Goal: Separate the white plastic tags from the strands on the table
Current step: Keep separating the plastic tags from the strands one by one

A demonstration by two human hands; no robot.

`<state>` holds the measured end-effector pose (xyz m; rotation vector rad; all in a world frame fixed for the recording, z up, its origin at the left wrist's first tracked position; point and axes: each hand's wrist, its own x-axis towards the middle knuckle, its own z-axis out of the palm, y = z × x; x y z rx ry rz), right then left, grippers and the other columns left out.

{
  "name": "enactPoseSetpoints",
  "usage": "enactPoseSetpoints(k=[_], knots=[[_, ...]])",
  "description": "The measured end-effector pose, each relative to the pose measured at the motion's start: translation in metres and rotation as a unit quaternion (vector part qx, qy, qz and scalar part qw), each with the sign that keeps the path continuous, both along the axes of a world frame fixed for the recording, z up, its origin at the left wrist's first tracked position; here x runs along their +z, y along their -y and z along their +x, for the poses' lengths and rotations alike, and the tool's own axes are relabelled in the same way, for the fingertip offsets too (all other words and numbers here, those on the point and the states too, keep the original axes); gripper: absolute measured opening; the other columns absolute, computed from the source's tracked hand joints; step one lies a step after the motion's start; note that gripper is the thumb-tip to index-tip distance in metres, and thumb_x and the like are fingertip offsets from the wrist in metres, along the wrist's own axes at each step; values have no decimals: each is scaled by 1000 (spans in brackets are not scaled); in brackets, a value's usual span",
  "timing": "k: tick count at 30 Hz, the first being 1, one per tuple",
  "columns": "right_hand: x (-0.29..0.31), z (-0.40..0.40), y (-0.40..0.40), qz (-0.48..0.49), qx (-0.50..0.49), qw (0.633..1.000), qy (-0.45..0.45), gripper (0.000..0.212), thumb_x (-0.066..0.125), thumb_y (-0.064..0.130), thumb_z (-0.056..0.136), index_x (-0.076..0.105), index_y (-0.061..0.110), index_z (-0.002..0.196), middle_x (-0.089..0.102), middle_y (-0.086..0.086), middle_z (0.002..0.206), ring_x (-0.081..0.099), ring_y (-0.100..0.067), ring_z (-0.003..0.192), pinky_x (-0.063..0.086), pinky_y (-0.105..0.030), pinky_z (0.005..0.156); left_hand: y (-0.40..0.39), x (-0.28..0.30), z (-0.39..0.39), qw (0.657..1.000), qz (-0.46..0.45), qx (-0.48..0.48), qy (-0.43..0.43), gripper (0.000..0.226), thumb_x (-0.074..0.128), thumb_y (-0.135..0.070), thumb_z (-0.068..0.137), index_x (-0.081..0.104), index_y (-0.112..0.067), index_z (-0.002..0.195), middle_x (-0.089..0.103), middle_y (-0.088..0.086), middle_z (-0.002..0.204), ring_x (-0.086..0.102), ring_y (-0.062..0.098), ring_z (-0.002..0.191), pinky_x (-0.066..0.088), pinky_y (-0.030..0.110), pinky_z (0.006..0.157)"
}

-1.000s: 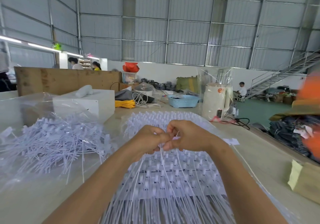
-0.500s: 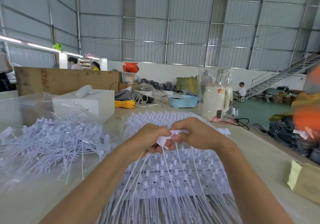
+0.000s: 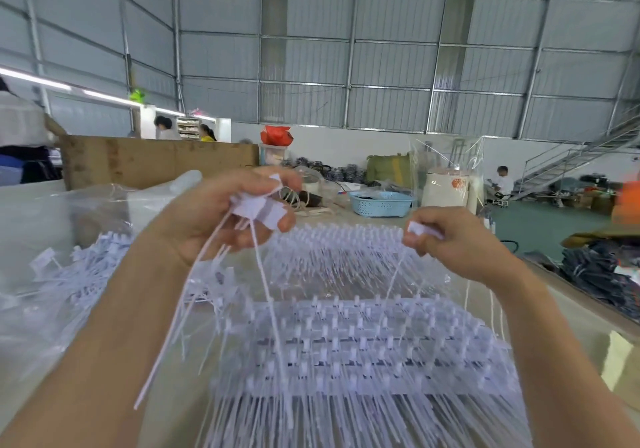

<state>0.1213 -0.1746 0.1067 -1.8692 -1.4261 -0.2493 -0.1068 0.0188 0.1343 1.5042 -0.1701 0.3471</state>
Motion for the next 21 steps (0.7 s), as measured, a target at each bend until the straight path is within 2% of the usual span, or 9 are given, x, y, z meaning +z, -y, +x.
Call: enactPoseSetpoints(k=[2, 4, 7, 10, 13, 16, 17, 19, 21], knots=[[0, -6, -6, -12, 1, 1000, 21, 18, 64, 16, 87, 61, 21, 69, 62, 1, 64, 52, 0, 57, 36, -7, 55, -31, -1, -7, 986, 0, 151, -66, 14, 60, -16, 78, 69, -10, 87, 66, 15, 62, 55, 11, 35, 39, 12, 30], [0, -7, -9, -13, 3, 1000, 21, 17, 64, 17, 87, 61, 18, 70, 60, 2, 63, 53, -5, 61, 35, -7, 55, -67, -12, -9, 939, 74, 263, -207, 16, 46, -10, 91, 60, -6, 98, 70, 19, 70, 51, 13, 35, 31, 12, 28], [-1, -5, -10, -13, 1, 1000, 20, 15, 64, 19, 87, 63, 14, 73, 60, 3, 63, 54, -8, 61, 36, -8, 54, -113, -40, -8, 843, 179, 308, -404, 16, 47, -4, 90, 57, 2, 100, 70, 19, 71, 42, 15, 36, 21, 12, 29], [-2, -5, -11, -16, -5, 1000, 21, 16, 65, 21, 86, 62, 19, 71, 62, 4, 63, 57, -7, 60, 38, -10, 54, -142, -65, -7, 760, 249, 317, -509, 19, 52, -4, 83, 57, 0, 101, 60, 16, 61, 37, 18, 44, 16, 12, 37], [-2, -6, -11, -15, -9, 1000, 25, 21, 65, 22, 86, 59, 26, 66, 61, 6, 60, 55, 4, 56, 37, -4, 54, -153, -68, 0, 732, 275, 335, -526, 23, 48, -1, 77, 45, -13, 96, 50, 16, 75, 24, 14, 36, 14, 14, 44], [-2, -8, -12, -13, -13, 999, 31, 24, 65, 22, 86, 57, 29, 65, 61, 8, 60, 53, 8, 57, 36, 0, 56, -161, -62, 8, 724, 309, 391, -477, 66, 46, 3, 77, 32, -28, 134, 60, 17, 74, 34, 13, 29, 21, 14, 39], [-2, -8, -12, -12, -12, 999, 32, 25, 65, 22, 86, 57, 30, 64, 61, 8, 60, 53, 8, 58, 35, 0, 56, -165, -61, 11, 722, 315, 422, -449, 78, 47, 6, 78, 23, -26, 144, 59, 16, 72, 39, 13, 29, 23, 14, 36], [-2, -8, -13, -10, -7, 999, 31, 26, 66, 21, 85, 56, 31, 63, 60, 8, 59, 53, 6, 57, 36, -1, 56, -175, -59, 18, 721, 324, 464, -400, 83, 48, 8, 80, 8, -13, 149, 56, 17, 73, 47, 18, 42, 30, 19, 37], [-2, -6, -13, -10, -2, 1000, 26, 26, 66, 21, 85, 57, 30, 63, 59, 8, 58, 53, 5, 57, 36, -3, 56, -184, -58, 25, 678, 355, 505, -399, 80, 47, 4, 87, -6, 6, 146, 54, 21, 86, 57, 26, 65, 45, 28, 54]])
